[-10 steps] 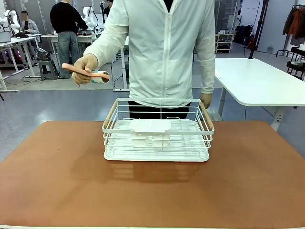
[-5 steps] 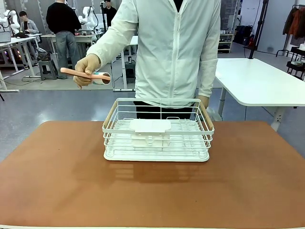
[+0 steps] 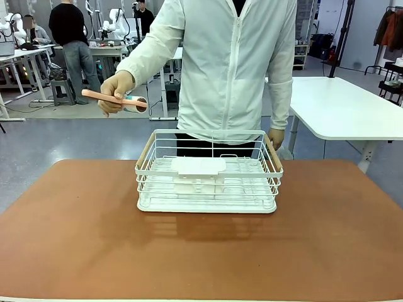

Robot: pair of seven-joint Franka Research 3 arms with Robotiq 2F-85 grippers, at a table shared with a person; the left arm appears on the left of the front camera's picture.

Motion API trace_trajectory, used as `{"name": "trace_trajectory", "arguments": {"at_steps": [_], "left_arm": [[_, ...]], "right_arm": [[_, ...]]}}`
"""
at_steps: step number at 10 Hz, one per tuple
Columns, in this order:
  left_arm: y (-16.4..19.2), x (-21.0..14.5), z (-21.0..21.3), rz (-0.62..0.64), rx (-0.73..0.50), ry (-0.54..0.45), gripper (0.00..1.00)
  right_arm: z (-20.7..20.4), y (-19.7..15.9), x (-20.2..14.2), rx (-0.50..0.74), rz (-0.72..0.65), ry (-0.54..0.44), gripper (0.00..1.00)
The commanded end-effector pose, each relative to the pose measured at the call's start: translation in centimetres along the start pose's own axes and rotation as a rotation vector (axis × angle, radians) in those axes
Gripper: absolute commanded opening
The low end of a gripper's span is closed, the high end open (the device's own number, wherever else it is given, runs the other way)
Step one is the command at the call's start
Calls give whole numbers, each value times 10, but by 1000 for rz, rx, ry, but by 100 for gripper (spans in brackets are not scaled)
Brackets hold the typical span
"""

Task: Clean the table.
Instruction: Pick up the Lint Roller when the human hands it over.

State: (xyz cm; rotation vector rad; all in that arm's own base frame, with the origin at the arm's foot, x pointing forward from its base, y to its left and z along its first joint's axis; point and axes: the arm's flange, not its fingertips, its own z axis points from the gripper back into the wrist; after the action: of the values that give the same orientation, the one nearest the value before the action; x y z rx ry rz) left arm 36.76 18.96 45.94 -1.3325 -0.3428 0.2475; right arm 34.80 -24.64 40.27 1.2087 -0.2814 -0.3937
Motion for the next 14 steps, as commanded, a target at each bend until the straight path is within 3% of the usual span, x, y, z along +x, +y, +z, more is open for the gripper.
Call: {"name": "trace_trajectory", "arguments": {"at_steps": [1, 7, 9, 14], "left_arm": [[-33, 4, -30, 64, 82, -29, 100], [-84, 17, -116, 142, 203, -65, 100], [-84, 21, -143, 154, 206, -125, 100], [-66, 31, -176, 170, 289, -142, 100]], "right_arm": [[-1, 2, -3, 18, 15, -11, 100], [-1, 2, -3, 18, 15, -11, 100], [-1, 2, -3, 18, 15, -11, 100], [-1, 2, -3, 18, 15, -11, 100]]}}
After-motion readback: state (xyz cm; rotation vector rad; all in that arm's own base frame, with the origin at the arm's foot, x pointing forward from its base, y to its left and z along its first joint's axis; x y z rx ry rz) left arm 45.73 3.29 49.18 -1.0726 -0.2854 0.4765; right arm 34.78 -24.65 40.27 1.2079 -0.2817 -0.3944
